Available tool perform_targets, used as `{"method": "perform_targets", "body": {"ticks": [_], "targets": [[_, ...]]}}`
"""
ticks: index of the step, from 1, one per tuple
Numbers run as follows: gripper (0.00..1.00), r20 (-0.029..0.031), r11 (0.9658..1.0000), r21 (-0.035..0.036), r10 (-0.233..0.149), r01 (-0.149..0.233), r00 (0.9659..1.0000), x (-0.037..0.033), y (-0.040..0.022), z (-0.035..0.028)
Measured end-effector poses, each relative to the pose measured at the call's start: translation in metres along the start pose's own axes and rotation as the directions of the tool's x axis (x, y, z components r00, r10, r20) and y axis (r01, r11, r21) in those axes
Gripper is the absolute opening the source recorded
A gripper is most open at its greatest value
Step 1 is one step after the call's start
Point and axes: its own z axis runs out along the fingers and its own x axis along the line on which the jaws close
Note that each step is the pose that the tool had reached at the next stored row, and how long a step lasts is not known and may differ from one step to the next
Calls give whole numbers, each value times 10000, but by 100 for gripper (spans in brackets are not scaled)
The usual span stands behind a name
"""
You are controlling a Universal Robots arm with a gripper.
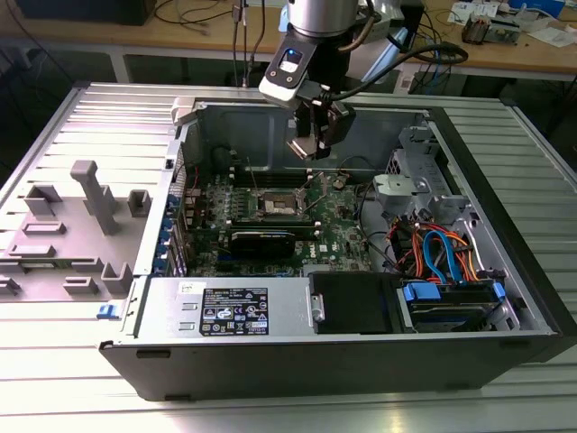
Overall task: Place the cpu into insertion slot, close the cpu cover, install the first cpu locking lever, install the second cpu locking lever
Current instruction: 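Place the cpu into insertion slot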
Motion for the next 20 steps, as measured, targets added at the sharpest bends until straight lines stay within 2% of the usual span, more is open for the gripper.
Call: {"method": "perform_targets", "body": {"ticks": [8, 14, 20], "targets": [[54, 2, 10000, -1, 27, -27, 10000, 0, 0, 3], [54, 32, 9992, -3, 407, -407, 9992, 0, -3, 23], [54, 36, 9989, -4, 476, -476, 9989, 0, -3, 26]]}}
